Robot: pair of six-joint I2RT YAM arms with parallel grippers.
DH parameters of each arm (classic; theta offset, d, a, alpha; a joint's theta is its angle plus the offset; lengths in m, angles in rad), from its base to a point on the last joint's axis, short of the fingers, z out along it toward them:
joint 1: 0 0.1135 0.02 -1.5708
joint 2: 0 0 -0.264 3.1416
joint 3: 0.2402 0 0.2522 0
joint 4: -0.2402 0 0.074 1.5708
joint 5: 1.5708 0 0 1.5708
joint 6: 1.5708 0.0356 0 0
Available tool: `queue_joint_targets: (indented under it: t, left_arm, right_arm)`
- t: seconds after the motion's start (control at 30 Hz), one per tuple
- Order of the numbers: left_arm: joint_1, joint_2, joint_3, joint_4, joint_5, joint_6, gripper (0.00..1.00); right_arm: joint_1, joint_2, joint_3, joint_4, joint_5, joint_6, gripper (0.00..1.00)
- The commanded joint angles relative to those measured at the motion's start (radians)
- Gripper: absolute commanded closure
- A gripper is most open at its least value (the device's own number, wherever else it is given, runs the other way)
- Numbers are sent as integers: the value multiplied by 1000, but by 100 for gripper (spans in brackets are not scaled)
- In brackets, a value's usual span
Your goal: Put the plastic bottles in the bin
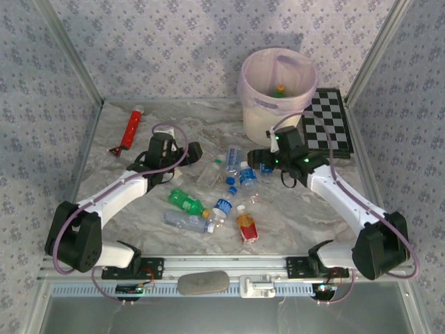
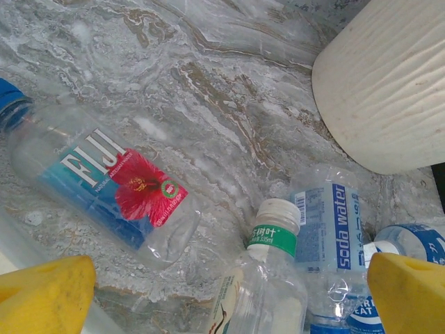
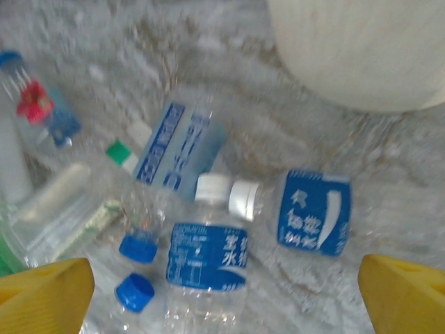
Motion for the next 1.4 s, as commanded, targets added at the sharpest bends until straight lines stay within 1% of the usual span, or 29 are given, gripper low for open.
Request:
queue_joint_targets:
  t: [0.0,0.07,0.2,0.33,0.47,0.63,0.87,1.23,1.37]
  left_arm:
    - [-6,-9,32,-30,-17,16,0]
    - [-6,-18,23,-29,-30,10,0]
    - [-6,-25,18,-27,-39,7,0]
    - [-6,-26,20,-33,-42,16,0]
    - [-6,-32,14,-36,-50,17,0]
    - [-6,-49,0,-43,-63,23,0]
    - [-5,-62,-11,-46,-80,25,0]
    - [-5,-57,-7,-44,-78,23,0]
    - [-6,-62,-11,-44,-80,22,0]
  right_arm:
    - [54,91,75,-215,74,-34,1]
    - [80,149,97,-270,104,-33,1]
    - [127,242,131,-305,165,-25,1]
    - [161,323,162,-301,166,-9,1]
    - [190,408,230,-315,180,4,5]
    - [201,486,259,-309,182,14,11]
    - [202,521,250,-290,180,32,20]
    - [202,520,245,-274,163,37,44]
    - [201,503,245,-274,161,36,48]
